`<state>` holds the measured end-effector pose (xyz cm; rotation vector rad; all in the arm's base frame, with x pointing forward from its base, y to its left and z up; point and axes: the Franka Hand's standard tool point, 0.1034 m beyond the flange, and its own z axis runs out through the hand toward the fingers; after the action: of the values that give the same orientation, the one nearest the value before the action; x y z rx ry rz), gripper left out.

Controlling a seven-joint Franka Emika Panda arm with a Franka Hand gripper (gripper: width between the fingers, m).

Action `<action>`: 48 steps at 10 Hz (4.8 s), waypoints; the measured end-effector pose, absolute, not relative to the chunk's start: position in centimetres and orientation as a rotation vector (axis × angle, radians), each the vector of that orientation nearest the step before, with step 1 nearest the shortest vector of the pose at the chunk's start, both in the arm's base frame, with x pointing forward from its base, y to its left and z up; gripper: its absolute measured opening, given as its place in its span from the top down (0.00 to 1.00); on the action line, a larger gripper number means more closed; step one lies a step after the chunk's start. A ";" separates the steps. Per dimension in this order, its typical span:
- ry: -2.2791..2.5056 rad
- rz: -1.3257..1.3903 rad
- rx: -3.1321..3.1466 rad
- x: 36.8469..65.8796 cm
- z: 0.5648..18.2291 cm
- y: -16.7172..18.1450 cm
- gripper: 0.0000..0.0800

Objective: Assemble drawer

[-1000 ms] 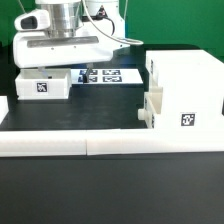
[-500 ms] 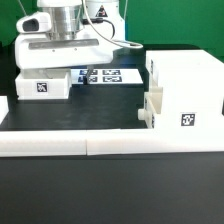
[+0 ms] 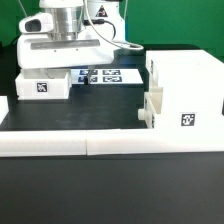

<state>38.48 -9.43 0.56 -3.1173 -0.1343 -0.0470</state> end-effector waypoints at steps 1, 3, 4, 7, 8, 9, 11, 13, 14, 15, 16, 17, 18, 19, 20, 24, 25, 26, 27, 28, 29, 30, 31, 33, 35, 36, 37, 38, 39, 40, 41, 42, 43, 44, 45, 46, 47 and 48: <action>-0.135 -0.048 -3.118 38.5 0.6 -9.4 0.26; -0.135 -0.048 -3.118 38.5 0.6 -9.4 0.60; -0.135 -0.048 -3.118 38.5 0.6 -9.4 0.82; -0.135 -0.048 -3.118 38.5 0.6 -9.4 0.95; -0.136 -0.048 -3.118 38.5 0.6 -9.4 0.95; -0.135 -0.048 -3.118 38.5 0.6 -9.4 0.95; -0.135 -0.048 -3.118 38.5 0.6 -9.4 0.95; -0.146 -0.046 -3.116 38.6 0.7 -9.2 0.95; -0.179 -0.041 -3.109 39.2 1.3 -8.4 0.95; -0.219 -0.051 -3.105 40.0 2.1 -7.5 0.95; -0.253 -0.056 -3.101 40.7 2.8 -6.7 0.95; -0.280 -0.053 -3.092 41.4 3.5 -6.0 0.95; -0.294 -0.066 -3.088 42.2 4.2 -5.8 0.95; -0.314 -0.089 -3.085 43.2 4.7 -5.0 0.95; -0.335 -0.077 -3.073 44.1 5.2 -4.4 0.95; -0.359 -0.067 -3.042 49.6 6.7 -2.7 0.95; -0.337 -0.081 -3.043 50.7 6.8 -1.8 0.95; -0.311 -0.084 -3.044 51.2 6.7 -1.2 0.95; -0.340 -0.082 -3.041 51.2 6.5 -1.3 0.95; -0.358 -0.082 -3.040 51.1 6.5 -1.3 0.95; -0.363 -0.081 -3.039 51.1 6.5 -1.3 0.95; -0.437 -0.082 -3.031 51.1 6.4 -1.4 0.95; -0.624 -0.090 -3.003 51.0 6.3 -1.7 0.95; -0.938 -0.094 -2.929 50.6 6.1 -2.7 0.95; -1.145 -0.093 -2.869 51.2 6.3 -2.2 0.95; -1.265 -0.087 -2.829 51.6 6.3 -2.0 0.95; -1.393 -0.072 -2.774 51.9 6.2 -2.0 0.95; -1.564 -0.046 -2.684 52.1 5.8 -2.2 0.95; -1.654 -0.042 -2.632 52.0 5.8 -2.3 0.95; -1.757 -0.039 -2.569 52.0 5.7 -2.4 0.95; -1.824 -0.039 -2.523 51.9 5.7 -2.5 0.95; -1.903 -0.038 -2.466 51.9 5.7 -2.6 0.95; -1.956 -0.035 -2.426 51.9 5.7 -2.7 0.95; -2.081 -0.005 -2.319 51.9 5.7 -2.8 0.95; -2.182 0.016 -2.231 52.4 5.8 -2.8 0.95; -2.237 0.026 -2.189 53.0 5.9 -2.7 0.95; -2.239 0.021 -2.191 53.3 5.9 -2.6 0.95; -2.240 0.019 -2.191 53.5 5.9 -2.6 0.95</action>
Offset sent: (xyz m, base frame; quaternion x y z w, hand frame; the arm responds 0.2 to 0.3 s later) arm 0.0000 0.0000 0.0000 0.0000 0.0000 0.0000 1.0000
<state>53.45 -2.56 5.94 -2.1911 -2.2404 0.0194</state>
